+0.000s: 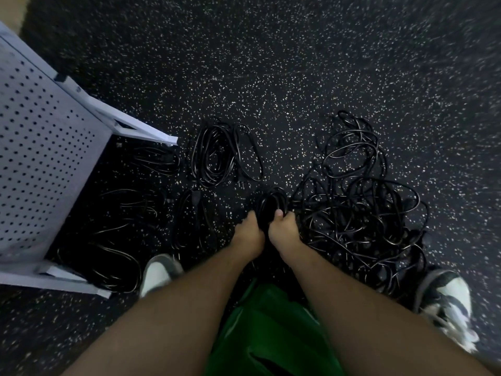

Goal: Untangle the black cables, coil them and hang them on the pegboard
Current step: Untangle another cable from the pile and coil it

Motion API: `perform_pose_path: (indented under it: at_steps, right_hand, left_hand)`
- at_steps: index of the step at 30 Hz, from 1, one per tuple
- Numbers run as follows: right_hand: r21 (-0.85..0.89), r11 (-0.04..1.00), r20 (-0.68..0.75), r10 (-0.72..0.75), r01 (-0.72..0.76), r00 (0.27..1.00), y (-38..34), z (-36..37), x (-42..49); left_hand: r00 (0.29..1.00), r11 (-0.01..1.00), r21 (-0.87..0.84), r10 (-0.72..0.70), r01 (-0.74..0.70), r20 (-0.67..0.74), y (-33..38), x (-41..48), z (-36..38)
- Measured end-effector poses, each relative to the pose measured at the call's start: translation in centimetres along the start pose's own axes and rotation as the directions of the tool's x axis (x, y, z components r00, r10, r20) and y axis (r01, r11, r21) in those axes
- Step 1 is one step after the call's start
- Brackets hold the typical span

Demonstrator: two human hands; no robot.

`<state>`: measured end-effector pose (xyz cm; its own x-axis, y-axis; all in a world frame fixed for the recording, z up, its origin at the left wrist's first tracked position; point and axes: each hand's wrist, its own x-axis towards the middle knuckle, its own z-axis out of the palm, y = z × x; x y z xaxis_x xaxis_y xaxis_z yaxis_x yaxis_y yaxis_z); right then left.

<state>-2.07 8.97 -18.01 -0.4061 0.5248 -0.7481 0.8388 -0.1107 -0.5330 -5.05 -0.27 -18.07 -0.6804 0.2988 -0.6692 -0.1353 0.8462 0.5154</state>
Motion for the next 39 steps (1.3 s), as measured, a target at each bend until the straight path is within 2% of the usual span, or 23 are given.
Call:
perform_pose_path:
  at_steps: [5,8,11,16,21,24,26,27,29,31,33,35,37,39]
  right_hand:
    - [-0.092,0.995,-0.159,0.028,-0.043,0.987,3.0,-6.2,2.2]
    - [-0.092,0.995,-0.177,0.024,-0.041,0.984,2.9,-8.0,2.2]
    - [-0.035,0.999,-0.128,-0.012,0.008,0.992,1.2,-6.5,1.1]
    - [-0.083,0.986,0.087,-0.138,0.145,0.987,-2.3,-0.4,-1.3]
    - [-0.262,0.939,0.195,-0.173,0.221,0.965,-2.4,1.9,-1.0]
    - [-0.402,0.875,0.208,-0.200,0.270,0.958,-1.9,1.2,-1.1]
    - [-0.516,0.764,0.206,-0.327,0.386,0.922,-1.5,-0.2,-1.6]
    - [-0.588,0.667,0.208,-0.420,0.456,0.883,-1.2,-1.2,-2.0]
    - [-0.716,0.462,0.211,-0.572,0.524,0.793,-0.6,-3.8,-2.5]
    - [-0.778,0.389,0.165,-0.632,0.494,0.757,0.0,-6.8,-3.0]
    - [-0.836,0.362,0.087,-0.655,0.413,0.751,0.8,-9.9,-3.3]
    - [-0.893,0.357,0.007,-0.598,0.275,0.802,2.1,-13.2,-3.4]
    - [-0.922,0.353,-0.023,-0.456,0.158,0.889,3.3,-16.3,-3.3]
    - [-0.912,0.381,0.010,-0.344,0.150,0.939,4.4,-18.8,-3.2]
  left_hand:
    - [0.980,0.994,0.035,0.092,-0.100,0.178,5.3,0.4,3.9]
    - [0.970,0.988,-0.020,0.153,-0.152,0.189,6.6,0.1,4.1]
    - [0.985,0.988,-0.014,0.157,-0.157,0.076,4.7,0.0,2.2]
    - [0.980,0.996,-0.007,0.082,-0.085,-0.179,-1.4,0.0,-2.6]
    - [0.989,0.980,0.199,0.003,0.027,-0.150,-3.4,0.4,-4.4]
    - [0.979,0.942,0.326,-0.017,0.085,-0.205,-2.0,0.2,-4.1]
    - [0.948,0.897,0.435,0.066,0.080,-0.310,-0.6,-0.6,-3.9]
    - [0.930,0.864,0.502,0.152,0.040,-0.335,0.1,-1.0,-3.7]
    - [0.903,0.793,0.597,0.338,-0.122,-0.265,2.1,-1.3,-3.0]
    - [0.874,0.708,0.627,0.478,-0.326,-0.086,4.7,-1.3,-1.8]
    - [0.835,0.618,0.616,0.535,-0.488,0.126,7.6,-1.3,0.0]
    - [0.814,0.586,0.578,0.504,-0.568,0.289,10.6,-1.6,2.2]
    - [0.825,0.600,0.566,0.400,-0.565,0.400,13.2,-2.1,4.4]
    - [0.831,0.567,0.611,0.328,-0.553,0.449,15.0,-3.0,6.2]
